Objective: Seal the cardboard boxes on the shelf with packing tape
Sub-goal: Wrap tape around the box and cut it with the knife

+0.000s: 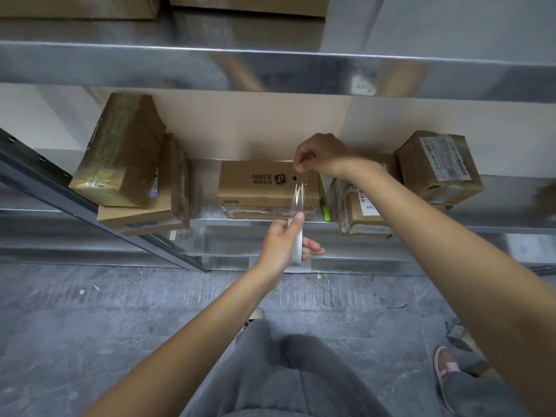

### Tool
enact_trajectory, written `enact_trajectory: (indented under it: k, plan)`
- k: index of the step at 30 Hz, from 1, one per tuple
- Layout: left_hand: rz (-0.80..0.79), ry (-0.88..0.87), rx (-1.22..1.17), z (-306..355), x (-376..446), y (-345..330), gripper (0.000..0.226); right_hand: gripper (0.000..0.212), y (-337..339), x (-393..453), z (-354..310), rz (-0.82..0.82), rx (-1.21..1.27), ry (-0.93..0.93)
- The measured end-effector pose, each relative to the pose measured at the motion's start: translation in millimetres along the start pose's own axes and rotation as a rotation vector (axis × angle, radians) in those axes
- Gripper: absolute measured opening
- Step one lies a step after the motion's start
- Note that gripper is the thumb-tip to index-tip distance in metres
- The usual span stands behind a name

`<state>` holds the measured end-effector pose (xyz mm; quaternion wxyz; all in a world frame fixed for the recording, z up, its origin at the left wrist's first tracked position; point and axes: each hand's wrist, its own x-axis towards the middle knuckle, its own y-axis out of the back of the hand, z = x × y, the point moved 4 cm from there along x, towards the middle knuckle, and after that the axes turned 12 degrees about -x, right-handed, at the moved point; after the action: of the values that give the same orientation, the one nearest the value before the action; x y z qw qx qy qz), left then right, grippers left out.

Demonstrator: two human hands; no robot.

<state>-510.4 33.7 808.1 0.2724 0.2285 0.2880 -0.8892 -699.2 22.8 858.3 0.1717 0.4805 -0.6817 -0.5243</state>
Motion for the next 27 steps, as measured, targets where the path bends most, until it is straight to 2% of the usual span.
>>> enact_trajectory:
  k: [2, 5, 11, 19, 27]
  plan:
    - [0.049, 0.071, -0.049, -0.6, 6.1, -1.8, 0.048, 0.009, -0.8, 3.4, -1.6, 0.045, -0.012, 0.022]
    - [0.11, 0.148, -0.088, -9.0, 11.0, -0.7, 0.046, 0.014, 6.4, 10.6, 0.6, 0.084, -0.012, 0.075]
    - [0.079, 0.106, -0.076, -2.2, 20.1, 1.9, 0.029, 0.01, 0.5, 26.1, 12.8, 0.071, 0.001, 0.108]
    - [0.149, 0.118, -0.034, -2.7, 31.8, 0.3, 0.018, 0.013, -8.6, 46.6, 15.6, 0.024, 0.002, 0.104]
    - [0.187, 0.16, -0.041, -2.7, 43.6, 2.9, 0.021, 0.013, -18.7, 53.1, 22.7, 0.05, 0.055, 0.049]
